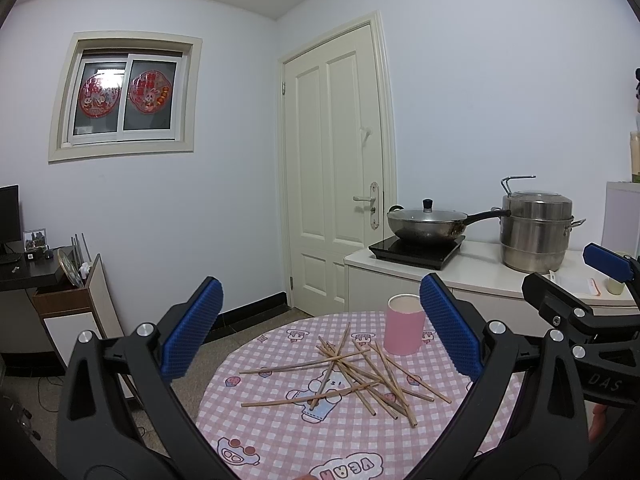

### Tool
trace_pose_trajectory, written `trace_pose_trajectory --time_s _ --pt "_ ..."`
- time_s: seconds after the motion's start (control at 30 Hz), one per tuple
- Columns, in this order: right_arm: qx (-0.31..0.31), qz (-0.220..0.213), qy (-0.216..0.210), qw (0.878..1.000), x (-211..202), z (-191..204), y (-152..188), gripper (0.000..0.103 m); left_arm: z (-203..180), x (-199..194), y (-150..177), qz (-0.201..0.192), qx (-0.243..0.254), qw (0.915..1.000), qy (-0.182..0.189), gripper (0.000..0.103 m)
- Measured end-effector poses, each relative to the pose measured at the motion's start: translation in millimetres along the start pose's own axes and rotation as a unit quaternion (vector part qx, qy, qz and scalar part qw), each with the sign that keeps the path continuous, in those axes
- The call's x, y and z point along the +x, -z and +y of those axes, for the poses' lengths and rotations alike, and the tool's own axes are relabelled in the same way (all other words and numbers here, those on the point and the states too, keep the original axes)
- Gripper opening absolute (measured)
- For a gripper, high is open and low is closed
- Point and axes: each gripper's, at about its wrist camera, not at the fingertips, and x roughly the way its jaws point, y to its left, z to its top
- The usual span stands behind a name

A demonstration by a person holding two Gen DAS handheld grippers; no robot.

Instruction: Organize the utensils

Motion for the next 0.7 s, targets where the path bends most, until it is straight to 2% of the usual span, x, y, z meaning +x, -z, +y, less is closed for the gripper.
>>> trace_pose_trajectory --time_s 0.7 --pt "0.0 0.001 0.0 1.0 1.3 0.3 1.6 0.096 0.7 0.3 2.0 0.004 -0.001 1.0 0.0 0.097"
